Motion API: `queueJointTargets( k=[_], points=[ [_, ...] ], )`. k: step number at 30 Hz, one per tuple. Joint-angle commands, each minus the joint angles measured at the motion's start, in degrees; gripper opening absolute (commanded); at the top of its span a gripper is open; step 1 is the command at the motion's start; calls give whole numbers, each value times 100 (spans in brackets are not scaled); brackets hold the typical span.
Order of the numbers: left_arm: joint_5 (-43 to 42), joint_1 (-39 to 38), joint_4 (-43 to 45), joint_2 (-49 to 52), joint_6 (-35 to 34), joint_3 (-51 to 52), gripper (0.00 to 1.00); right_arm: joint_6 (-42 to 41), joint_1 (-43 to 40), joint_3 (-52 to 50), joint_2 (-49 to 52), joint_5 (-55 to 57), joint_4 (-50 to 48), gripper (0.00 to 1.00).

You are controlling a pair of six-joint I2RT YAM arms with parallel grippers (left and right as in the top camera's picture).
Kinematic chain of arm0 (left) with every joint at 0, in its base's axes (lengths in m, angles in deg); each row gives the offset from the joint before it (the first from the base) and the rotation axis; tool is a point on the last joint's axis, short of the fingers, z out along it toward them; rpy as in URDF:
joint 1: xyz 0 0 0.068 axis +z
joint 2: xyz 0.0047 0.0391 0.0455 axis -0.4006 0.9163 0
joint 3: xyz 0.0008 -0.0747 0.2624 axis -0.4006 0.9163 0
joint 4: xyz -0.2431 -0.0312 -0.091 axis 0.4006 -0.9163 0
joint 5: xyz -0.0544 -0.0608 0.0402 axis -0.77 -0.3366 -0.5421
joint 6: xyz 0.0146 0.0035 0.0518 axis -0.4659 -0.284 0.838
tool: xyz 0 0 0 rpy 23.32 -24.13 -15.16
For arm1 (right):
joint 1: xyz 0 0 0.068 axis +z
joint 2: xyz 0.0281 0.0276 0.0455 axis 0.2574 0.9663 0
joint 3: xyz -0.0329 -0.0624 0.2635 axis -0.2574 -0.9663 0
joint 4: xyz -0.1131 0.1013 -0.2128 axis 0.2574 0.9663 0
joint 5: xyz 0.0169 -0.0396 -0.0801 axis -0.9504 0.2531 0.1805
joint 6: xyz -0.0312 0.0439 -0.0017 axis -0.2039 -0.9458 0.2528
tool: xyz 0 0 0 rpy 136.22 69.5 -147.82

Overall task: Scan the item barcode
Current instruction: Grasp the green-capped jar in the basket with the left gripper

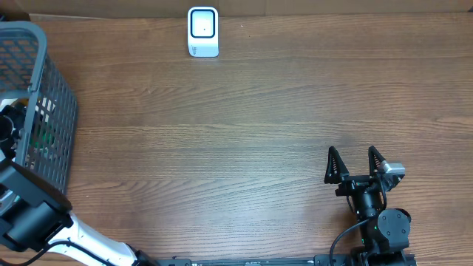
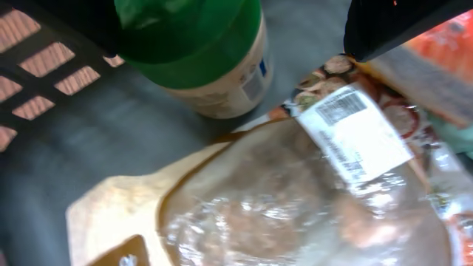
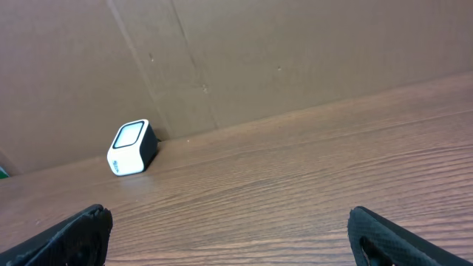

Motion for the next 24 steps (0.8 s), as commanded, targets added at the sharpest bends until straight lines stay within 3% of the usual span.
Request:
queueJointTargets(
  k=[1,24],
  points=[
    [44,-101,-50,87,264,232,98,85,-20,-61,-57,-37,-17,100],
    [-9,-107,-518,-81,304,-155,96,85,-20,-61,-57,-39,-17,100]
  ],
)
